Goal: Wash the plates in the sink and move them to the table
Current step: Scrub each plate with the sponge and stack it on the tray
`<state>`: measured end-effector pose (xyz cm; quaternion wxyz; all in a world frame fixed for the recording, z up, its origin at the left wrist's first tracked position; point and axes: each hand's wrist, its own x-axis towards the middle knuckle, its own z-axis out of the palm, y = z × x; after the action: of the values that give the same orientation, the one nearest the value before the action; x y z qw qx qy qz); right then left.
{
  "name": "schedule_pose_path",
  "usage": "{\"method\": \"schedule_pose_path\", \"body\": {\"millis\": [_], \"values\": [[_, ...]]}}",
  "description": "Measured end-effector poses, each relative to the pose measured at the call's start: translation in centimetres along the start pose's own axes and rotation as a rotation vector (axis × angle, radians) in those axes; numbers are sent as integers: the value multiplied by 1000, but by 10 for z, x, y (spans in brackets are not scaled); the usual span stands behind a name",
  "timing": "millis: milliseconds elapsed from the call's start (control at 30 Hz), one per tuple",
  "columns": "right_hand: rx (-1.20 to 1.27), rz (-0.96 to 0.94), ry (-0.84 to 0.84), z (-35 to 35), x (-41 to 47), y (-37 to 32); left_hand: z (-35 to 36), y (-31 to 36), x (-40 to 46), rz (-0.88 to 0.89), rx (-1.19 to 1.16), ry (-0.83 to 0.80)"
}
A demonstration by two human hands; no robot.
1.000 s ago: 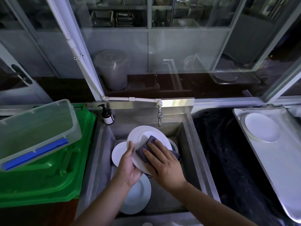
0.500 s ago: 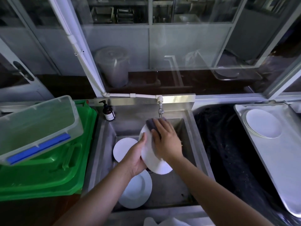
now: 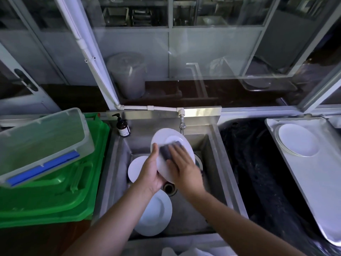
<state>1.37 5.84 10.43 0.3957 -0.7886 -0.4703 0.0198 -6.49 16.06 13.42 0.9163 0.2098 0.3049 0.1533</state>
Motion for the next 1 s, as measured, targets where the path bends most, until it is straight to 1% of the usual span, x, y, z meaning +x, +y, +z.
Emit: {"method": "schedule_pose_path", "body": {"millis": [67,200,233,267,300,333,400,433,467,533,633,700,833,933,967,1000], "values": [[-77,-158,26,7,-17,-5,-2,-1,2,-6,-47,27],[-191,-345,102,3,-35,15,-8,3,3,26,-128,60],[-184,-348,104,2,-39,24,-11,6,4,45,-142,55],[-146,-301,110,0,-40,30,-14,8,5,62,-143,48],[-72,-190,117,-3,-37,35,-17,9,6,65,-141,28],[16,-25,125,-7,-29,40,-19,8,4,49,-135,-2],[152,303,83,-16,-8,44,-20,5,-4,0,-84,-38],[176,397,47,-21,4,45,-20,4,-7,-18,-34,-24],[180,444,9,-24,14,48,-18,3,-11,-28,24,-15],[149,451,-37,-30,32,48,-10,-1,-19,-57,161,11],[90,331,-44,-27,42,34,-3,-16,-19,-129,297,33],[78,220,-54,-14,35,15,0,-25,-16,-121,288,69],[97,28,-18,5,3,-6,-1,-17,-8,-40,33,69],[-48,-254,16,4,-15,11,-8,-2,-5,-15,-120,63],[-93,-323,4,3,-18,19,-9,1,-6,-23,-149,63],[-116,-351,-39,1,-18,26,-10,2,-6,-30,-168,68]]}}
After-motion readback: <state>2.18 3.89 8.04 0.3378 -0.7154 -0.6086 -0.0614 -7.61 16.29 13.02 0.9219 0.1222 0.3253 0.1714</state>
